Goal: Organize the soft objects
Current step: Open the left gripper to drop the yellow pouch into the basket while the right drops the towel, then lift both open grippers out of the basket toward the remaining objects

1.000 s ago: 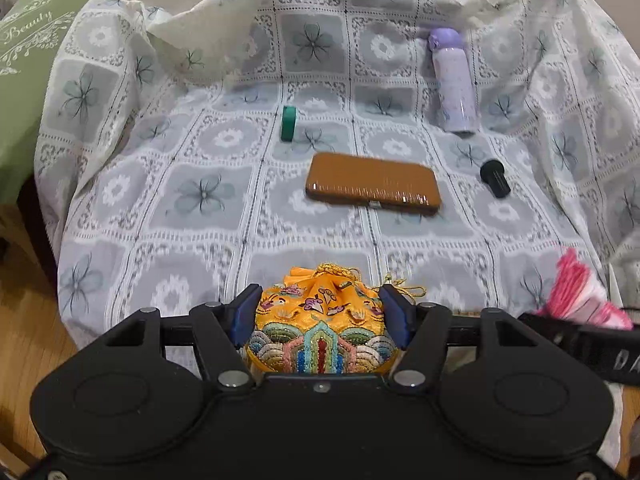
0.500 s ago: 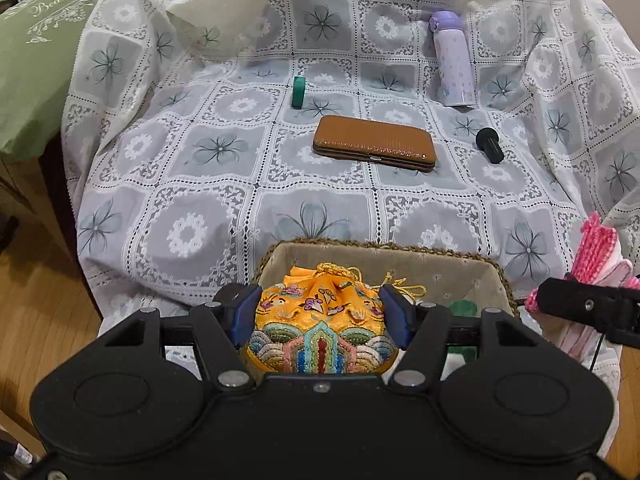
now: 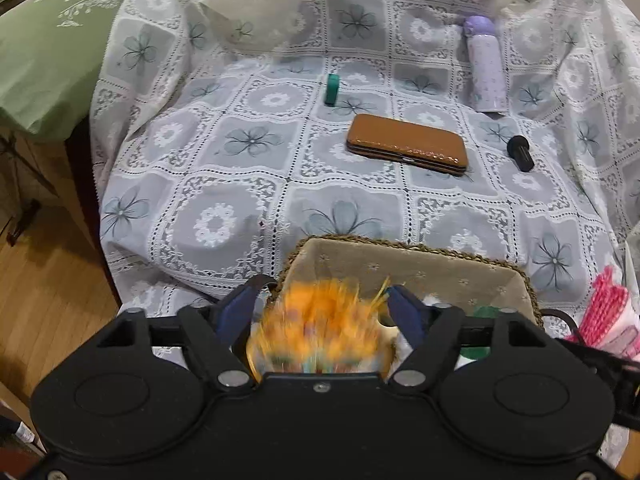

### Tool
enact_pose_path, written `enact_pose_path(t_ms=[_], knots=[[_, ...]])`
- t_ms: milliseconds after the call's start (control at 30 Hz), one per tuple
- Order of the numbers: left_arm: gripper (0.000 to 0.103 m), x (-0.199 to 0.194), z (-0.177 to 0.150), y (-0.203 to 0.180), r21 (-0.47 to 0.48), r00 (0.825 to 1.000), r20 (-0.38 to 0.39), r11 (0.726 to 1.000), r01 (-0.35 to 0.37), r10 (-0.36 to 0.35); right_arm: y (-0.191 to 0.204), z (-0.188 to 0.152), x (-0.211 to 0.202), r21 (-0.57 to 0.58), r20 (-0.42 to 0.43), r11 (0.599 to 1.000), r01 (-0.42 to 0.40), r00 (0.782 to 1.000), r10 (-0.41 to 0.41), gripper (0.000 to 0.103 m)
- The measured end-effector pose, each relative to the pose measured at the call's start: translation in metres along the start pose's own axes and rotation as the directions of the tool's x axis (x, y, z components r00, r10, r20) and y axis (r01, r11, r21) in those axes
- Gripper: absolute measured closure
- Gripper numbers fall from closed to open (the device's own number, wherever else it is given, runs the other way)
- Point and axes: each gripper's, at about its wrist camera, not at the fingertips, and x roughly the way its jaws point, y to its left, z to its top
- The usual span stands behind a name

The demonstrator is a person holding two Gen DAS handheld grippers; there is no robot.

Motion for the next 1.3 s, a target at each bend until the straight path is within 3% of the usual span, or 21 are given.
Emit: enact_pose_path(t_ms=[67,367,833,1300], knots=[[0.020,-0.002,0.001,0.002,-0.009,1.000,0.009,1.000,-0.006,0.006,0.002,0.000,0.000,-0.007,-0.003,1.000,-0.003,1.000,0.003,0.028],[0.013,-0.007,0.000,0.008,-0.042,0.999,0.027,0.998,-0.038,0.039,0.005,-0.001,0.003,-0.020,-0.021,1.000,-0.001,1.000,0.001,0.027],[0.012,-0.011,-0.004,0.011,-0.038,0.997,0.025,0.997,-0.069,0.070,0.020,-0.001,-0.002,-0.097,0.002,0.994,-0.048,0.999,0.048,0.024],[0.012,-0.011,-0.005,0.013,-0.045,0.999,0.010,0.998,-0.053,0.054,0.018,-0.001,-0.002,-0.083,0.001,0.996,-0.036,0.999,0.036,0.021]])
